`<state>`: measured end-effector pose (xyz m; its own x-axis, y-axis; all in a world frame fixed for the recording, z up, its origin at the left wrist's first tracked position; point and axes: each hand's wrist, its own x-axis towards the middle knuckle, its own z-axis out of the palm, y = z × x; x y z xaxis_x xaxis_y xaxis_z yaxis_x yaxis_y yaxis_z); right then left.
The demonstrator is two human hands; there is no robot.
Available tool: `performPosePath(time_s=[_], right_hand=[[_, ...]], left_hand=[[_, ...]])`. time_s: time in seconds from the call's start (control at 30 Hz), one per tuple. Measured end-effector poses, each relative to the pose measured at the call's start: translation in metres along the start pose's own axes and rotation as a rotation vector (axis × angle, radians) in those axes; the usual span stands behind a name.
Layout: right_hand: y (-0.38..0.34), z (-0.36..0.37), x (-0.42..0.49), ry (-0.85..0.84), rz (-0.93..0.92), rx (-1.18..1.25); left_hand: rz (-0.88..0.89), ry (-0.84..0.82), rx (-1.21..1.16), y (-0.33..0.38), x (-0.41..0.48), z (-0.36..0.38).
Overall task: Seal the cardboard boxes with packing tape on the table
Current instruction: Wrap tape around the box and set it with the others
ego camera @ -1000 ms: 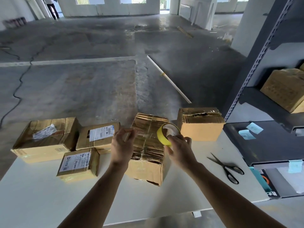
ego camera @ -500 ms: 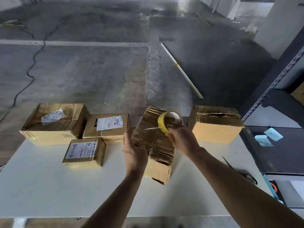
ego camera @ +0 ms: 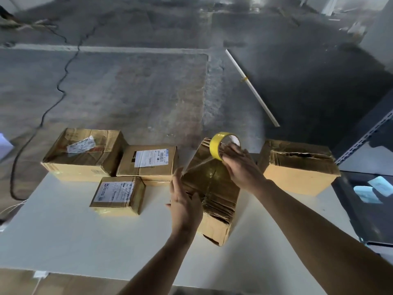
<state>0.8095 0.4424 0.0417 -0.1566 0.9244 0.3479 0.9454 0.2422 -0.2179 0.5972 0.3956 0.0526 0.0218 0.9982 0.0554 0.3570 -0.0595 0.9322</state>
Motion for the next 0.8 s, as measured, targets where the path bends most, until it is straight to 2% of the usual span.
performPosePath(time_s=[0.23, 0.47, 0.63, 0.8], right_hand=[[0.029, 0.009, 0.008, -0.076, -0.042, 0.017], [0.051, 0.010, 0.016, -0.004, -0.151, 0.036], [0.044, 0.011, -0.003, -0.004, -0.038, -0.048], [0.035, 0.000, -0.035, 0.018, 0.123, -0.153]], left_hand=[[-0.014, -0.052, 0.118, -0.002, 0.004, 0.011], [0.023, -0.067, 0.206, -0.003, 0.013, 0.018], [0.088, -0.091, 0.221, -0.012, 0.028, 0.011], [0.177, -0.227, 0.228, -0.017, 0.043, 0.005]])
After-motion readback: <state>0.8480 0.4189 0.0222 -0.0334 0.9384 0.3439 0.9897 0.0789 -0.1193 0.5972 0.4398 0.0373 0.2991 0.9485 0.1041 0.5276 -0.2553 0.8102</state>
